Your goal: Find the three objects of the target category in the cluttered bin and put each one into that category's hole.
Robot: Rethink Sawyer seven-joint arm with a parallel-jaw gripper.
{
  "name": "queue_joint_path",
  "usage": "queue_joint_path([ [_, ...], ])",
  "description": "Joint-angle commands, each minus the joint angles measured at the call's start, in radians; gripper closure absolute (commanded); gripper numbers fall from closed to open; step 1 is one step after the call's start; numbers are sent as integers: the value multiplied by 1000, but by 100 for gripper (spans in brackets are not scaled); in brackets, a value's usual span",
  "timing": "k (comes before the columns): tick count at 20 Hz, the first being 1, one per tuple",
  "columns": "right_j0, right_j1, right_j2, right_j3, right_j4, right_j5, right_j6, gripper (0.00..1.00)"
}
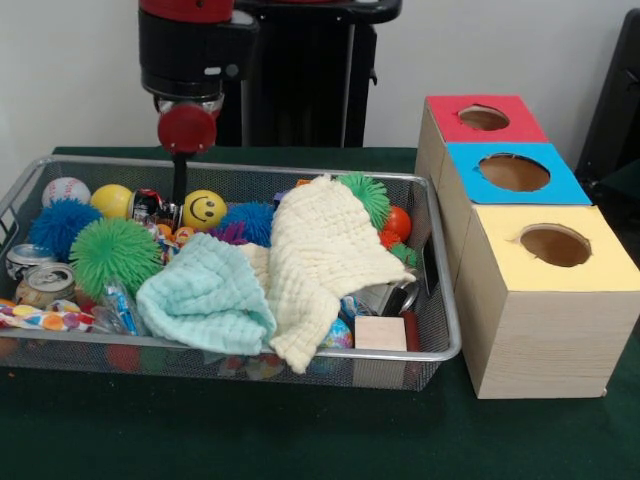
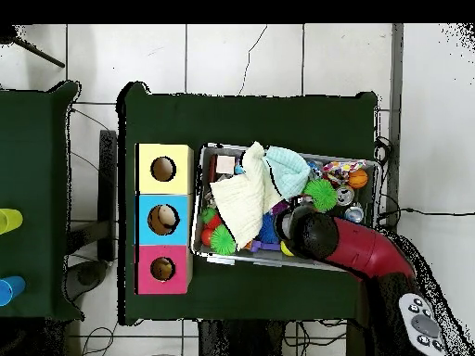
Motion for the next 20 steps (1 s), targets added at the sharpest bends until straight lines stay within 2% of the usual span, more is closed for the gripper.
queue_joint_path([
  [1,-48,101,174,-135,-114,107,-287,100],
  [6,-65,118,198,-186,-161,138,-292,100],
  [12,-85,108,240,-181,-230,155,-324,100],
  [14,-115,89,264,-183,-258,189,-388,100],
  [15,-146,80,285,-191,-292,210,-464,100],
  [17,-216,79,346,-176,-313,239,-552,100],
  [20,-234,75,343,-150,-348,200,-508,100],
])
